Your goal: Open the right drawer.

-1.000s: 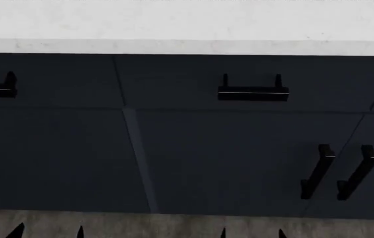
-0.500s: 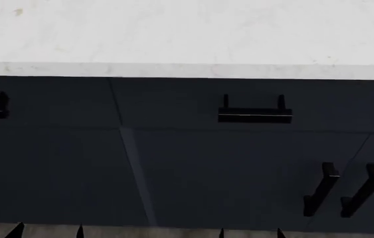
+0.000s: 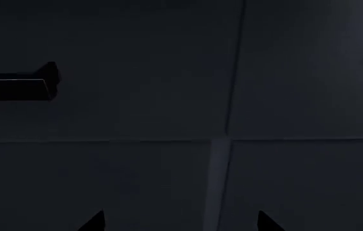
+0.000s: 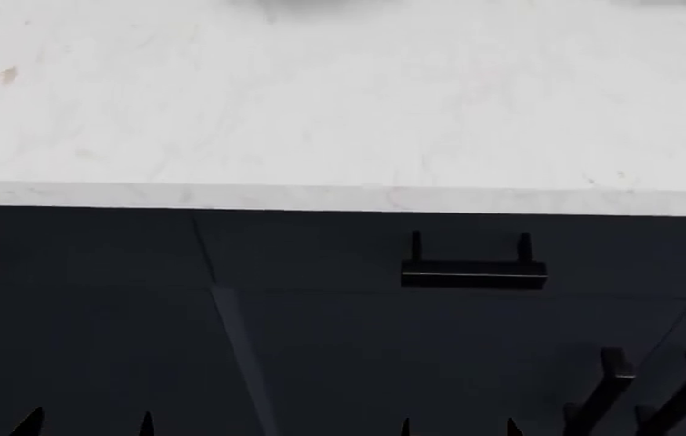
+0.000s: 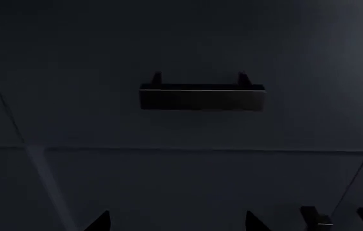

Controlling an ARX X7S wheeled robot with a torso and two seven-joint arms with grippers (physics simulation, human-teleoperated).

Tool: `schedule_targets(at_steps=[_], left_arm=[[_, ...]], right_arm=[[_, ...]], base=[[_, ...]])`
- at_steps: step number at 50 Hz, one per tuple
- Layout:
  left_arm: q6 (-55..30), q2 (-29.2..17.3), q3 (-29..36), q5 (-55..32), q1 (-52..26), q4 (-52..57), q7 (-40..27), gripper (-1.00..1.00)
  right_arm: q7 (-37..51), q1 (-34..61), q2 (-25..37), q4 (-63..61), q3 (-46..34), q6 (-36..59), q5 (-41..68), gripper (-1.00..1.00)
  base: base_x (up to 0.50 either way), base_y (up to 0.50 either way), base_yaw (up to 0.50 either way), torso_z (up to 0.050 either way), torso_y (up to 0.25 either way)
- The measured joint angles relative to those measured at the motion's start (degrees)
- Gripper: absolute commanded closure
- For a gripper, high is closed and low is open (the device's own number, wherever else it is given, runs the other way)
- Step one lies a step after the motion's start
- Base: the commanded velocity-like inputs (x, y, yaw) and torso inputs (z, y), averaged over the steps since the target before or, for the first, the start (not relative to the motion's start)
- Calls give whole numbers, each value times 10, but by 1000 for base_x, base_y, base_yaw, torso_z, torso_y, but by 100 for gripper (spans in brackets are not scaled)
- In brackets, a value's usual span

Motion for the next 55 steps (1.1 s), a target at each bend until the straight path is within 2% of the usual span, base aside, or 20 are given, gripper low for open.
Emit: schedule_targets(at_steps=[24, 38, 55], left_arm=[[4, -5, 6, -8, -1, -1, -4, -100], [-2, -8, 8, -15, 1, 6, -8, -100], [-3, -13, 13, -23, 2, 8, -8, -100]], right_arm=[[22, 1, 4, -4, -8, 8, -13, -100], [82, 7, 14, -36, -24, 93, -92, -100], [103, 25, 45, -69, -73, 197, -193, -100]], base=[[55, 0, 0, 0, 0], [0, 0, 0, 0, 0], [0, 0, 0, 0, 0]])
